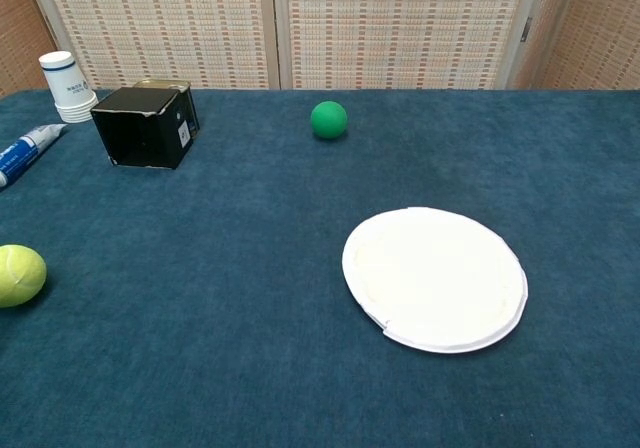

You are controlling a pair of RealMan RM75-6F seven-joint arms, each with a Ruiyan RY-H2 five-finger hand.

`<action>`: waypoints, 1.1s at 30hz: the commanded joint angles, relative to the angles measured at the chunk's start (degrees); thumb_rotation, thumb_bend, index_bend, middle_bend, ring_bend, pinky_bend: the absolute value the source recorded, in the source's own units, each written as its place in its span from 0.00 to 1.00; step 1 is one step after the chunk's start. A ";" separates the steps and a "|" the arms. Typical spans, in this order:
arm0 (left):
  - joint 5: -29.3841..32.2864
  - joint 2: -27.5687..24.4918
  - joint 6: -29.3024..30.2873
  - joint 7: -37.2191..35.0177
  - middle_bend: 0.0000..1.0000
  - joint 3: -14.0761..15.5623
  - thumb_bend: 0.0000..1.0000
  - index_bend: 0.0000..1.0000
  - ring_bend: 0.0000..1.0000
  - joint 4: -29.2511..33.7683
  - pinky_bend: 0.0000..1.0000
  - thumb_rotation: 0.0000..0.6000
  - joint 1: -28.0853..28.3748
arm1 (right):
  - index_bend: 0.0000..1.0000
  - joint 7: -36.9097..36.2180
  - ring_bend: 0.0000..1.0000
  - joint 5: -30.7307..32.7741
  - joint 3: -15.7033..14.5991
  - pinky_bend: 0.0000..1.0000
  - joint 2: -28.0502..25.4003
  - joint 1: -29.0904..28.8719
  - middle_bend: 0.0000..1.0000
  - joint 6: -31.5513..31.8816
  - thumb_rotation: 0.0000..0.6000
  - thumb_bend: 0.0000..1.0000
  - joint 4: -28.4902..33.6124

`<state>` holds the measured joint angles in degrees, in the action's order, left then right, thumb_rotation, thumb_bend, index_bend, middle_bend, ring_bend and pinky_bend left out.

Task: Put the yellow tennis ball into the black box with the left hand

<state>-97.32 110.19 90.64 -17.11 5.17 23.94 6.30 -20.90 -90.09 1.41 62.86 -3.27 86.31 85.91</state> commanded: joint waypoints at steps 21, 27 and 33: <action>3.31 0.47 -8.03 0.69 1.00 -2.86 0.69 1.00 1.00 5.29 1.00 1.00 7.91 | 0.21 1.04 0.00 -0.10 -0.11 0.00 0.27 -0.13 0.12 -0.28 1.00 0.00 0.27; 4.07 0.25 -10.00 1.38 1.00 -3.84 0.69 1.00 1.00 7.02 1.00 1.00 10.33 | 0.21 1.69 0.00 0.40 0.03 0.00 0.32 -0.30 0.12 -0.79 1.00 0.00 0.58; 5.03 -0.01 -11.94 2.79 1.00 -5.13 0.70 1.00 1.00 8.36 1.00 1.00 12.86 | 0.21 2.32 0.00 0.46 0.03 0.00 0.40 -0.47 0.12 -1.12 1.00 0.00 0.82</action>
<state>-92.56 110.26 79.09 -14.56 0.34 32.04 18.77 -18.59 -89.63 1.45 63.25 -3.74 85.19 86.72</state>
